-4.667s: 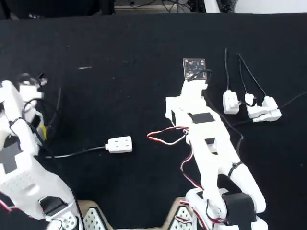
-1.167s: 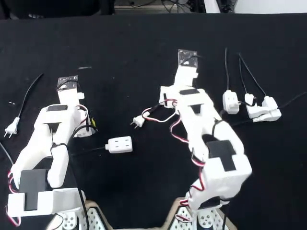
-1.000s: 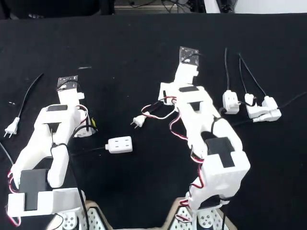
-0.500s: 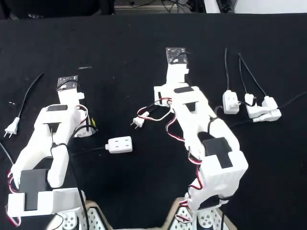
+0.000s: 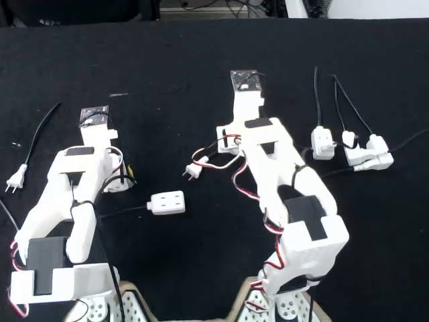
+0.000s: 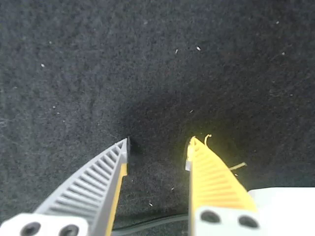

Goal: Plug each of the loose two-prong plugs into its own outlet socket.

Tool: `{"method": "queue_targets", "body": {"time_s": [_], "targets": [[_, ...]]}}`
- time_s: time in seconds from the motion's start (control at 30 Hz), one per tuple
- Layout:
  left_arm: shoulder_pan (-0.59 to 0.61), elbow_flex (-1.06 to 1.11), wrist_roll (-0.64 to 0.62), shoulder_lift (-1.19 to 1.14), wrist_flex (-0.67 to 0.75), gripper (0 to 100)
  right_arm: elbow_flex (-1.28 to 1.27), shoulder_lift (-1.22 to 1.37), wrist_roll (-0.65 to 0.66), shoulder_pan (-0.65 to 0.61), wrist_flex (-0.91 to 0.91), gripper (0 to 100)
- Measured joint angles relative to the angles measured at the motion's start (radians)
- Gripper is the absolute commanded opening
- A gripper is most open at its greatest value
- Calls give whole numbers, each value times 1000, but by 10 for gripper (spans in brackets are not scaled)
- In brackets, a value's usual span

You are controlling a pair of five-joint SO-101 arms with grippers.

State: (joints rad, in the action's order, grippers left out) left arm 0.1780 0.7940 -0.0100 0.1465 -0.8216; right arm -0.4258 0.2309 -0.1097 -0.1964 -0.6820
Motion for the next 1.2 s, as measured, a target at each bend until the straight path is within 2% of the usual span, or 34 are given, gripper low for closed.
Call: {"method": "queue_targets", "body": {"time_s": [0.13, 0.2, 0.37, 0.5, 0.63, 0.8, 0.97, 1.2], "targets": [[0, 0, 0, 0, 0, 195, 0, 0, 0, -14, 0, 26], [0, 0, 0, 0, 0, 195, 0, 0, 54, -55, 0, 26], [0, 0, 0, 0, 0, 195, -44, -2, 381, -172, 8, 26], [0, 0, 0, 0, 0, 195, -75, -26, 654, -189, 9, 22], [0, 0, 0, 0, 0, 195, -87, -38, 793, -192, -38, 21], [0, 0, 0, 0, 0, 195, -83, -63, 980, -201, -233, 21], [0, 0, 0, 0, 0, 195, -95, -137, 1016, -178, -397, 21], [0, 0, 0, 0, 0, 195, -221, -414, 1016, -52, -425, 21]]}}
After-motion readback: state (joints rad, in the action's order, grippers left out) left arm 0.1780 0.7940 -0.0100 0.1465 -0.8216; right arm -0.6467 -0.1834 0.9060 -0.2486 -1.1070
